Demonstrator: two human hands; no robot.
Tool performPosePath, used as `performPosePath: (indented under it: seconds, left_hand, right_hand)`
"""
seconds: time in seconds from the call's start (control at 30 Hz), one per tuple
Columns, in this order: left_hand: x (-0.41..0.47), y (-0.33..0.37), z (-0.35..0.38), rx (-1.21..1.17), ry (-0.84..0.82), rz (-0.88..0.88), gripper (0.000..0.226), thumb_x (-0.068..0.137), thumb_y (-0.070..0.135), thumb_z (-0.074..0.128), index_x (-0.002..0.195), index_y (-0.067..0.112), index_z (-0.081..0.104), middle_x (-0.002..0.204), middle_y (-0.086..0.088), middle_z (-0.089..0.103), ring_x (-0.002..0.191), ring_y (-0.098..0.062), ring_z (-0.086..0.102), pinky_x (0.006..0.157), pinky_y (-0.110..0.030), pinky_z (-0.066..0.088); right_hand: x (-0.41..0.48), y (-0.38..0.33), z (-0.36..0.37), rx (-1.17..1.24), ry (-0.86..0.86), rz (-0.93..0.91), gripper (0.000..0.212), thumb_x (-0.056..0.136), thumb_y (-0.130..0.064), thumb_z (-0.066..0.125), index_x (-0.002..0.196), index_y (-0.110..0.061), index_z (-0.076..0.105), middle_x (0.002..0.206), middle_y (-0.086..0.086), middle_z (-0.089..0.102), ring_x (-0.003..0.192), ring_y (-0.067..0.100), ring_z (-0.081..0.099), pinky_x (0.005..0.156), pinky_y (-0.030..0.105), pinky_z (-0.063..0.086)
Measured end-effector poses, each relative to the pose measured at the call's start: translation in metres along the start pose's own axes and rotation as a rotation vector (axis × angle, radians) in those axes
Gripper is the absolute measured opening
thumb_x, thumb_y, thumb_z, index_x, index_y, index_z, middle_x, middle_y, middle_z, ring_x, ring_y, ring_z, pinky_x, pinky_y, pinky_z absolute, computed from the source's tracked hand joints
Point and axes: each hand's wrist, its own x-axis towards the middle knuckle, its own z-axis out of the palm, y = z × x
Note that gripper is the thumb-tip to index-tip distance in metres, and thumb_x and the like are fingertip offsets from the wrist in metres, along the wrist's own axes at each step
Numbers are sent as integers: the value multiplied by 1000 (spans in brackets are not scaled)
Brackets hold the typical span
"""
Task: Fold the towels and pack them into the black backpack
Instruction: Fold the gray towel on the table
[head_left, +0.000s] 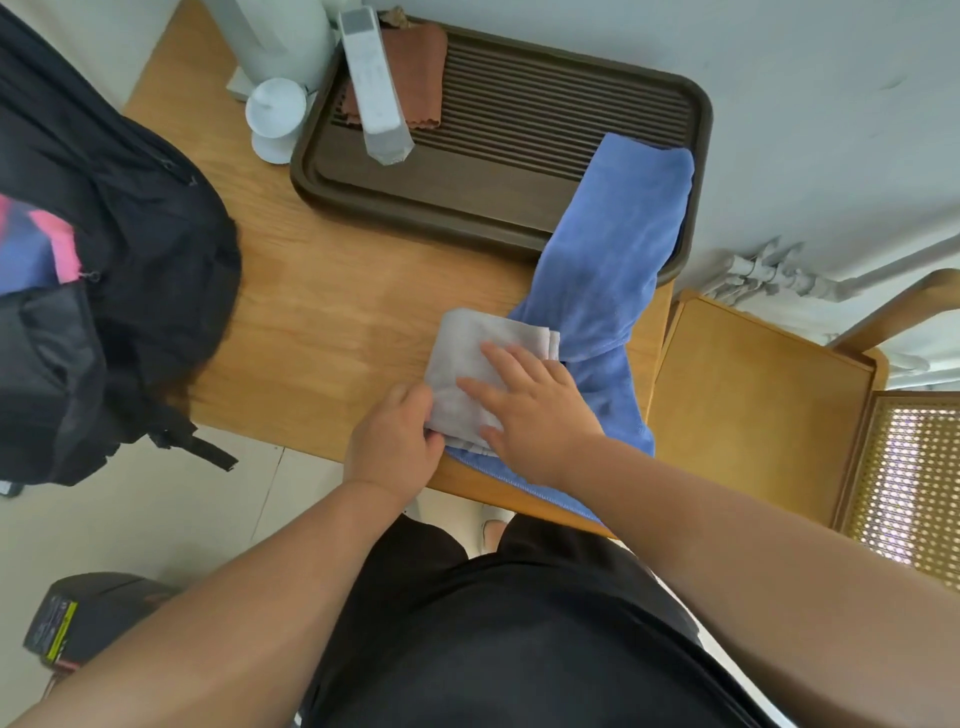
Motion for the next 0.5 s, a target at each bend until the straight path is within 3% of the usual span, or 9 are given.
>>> performPosePath:
  seconds: [0.1,0.3,0.43,0.5]
  left_hand:
    - [-2,-7,4,-9,8,15,35,77,1,66,73,19,36,80,0,42,62,-23,40,54,-29,27]
    - [-7,-34,1,36,-46,-39,32,77,4,66,67,18,39,75,4,44,63,-20,40,49,-24,20]
    - [-7,-27,-8,-52,-61,-24,19,82,25,66,81,19,48,79,5,50,68,-18,47,53,-29,35]
    - [1,-16,-6,-141,-45,-138,24,86,43,65,90,22,54,83,8,56,73,-15,54,61,-32,46]
  right_hand:
    - [5,5,12,-41,-146,9,63,102,-52,35,156,-46,3,167,2,-15,154,28,-9,123,55,5]
    - [-1,8,23,-95,-171,37,66,101,-59,29,154,-50,-11,164,-2,-27,152,26,-21,118,65,-6]
    - [2,8,21,-82,-183,41,66,100,-61,27,153,-51,-12,164,-3,-27,152,26,-23,117,66,-8]
    - [2,5,17,-99,-187,38,66,100,-62,28,154,-51,-8,166,-2,-22,153,27,-18,116,67,-8]
